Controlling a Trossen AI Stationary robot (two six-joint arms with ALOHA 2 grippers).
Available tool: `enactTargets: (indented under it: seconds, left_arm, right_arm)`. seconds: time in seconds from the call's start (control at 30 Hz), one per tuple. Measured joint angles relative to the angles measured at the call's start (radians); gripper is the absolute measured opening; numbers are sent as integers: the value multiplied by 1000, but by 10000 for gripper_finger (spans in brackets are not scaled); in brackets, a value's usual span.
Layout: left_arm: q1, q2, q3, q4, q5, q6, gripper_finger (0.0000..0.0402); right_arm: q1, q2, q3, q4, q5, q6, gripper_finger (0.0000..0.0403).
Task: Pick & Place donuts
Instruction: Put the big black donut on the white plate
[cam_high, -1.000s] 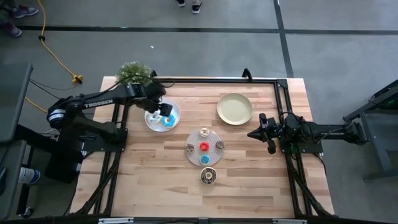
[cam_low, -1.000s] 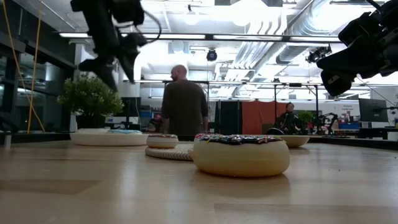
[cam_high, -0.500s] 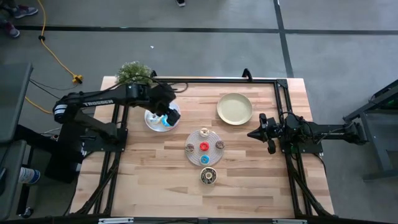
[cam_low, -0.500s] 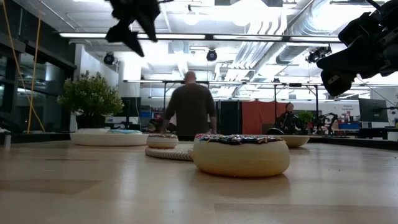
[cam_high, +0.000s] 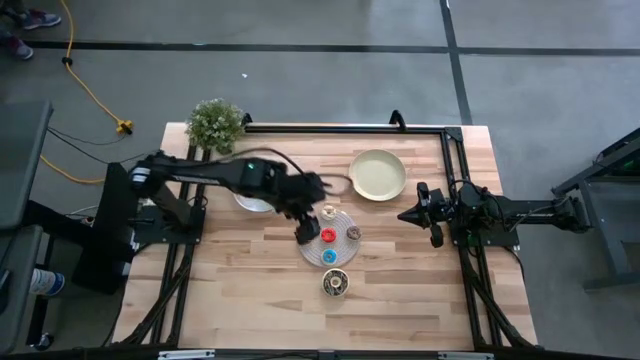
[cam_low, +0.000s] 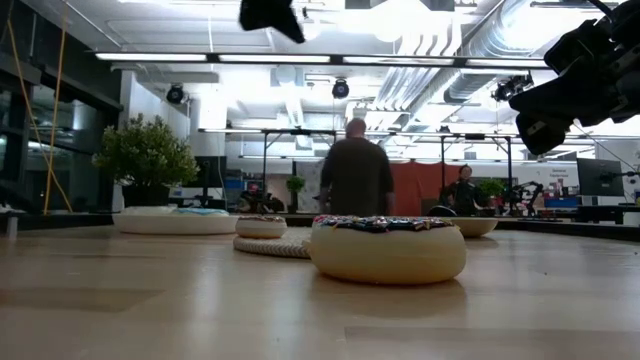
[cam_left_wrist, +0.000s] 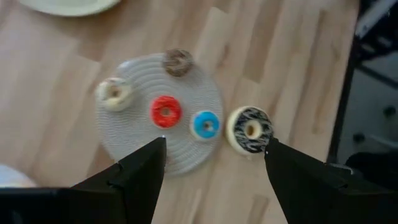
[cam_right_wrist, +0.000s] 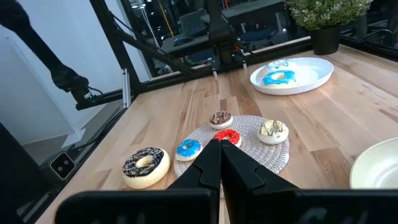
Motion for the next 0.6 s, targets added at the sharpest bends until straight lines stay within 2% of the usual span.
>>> enactTargets:
  seconds: [0.27, 0.6]
  left_arm:
    - [-117, 221, 202, -91, 8, -12, 264]
    - [-250, 388, 237, -51, -10, -36, 264]
  right_arm:
    - [0, 0, 0, 1, 0, 0, 0]
    - [0, 0, 0, 0, 0, 0, 0]
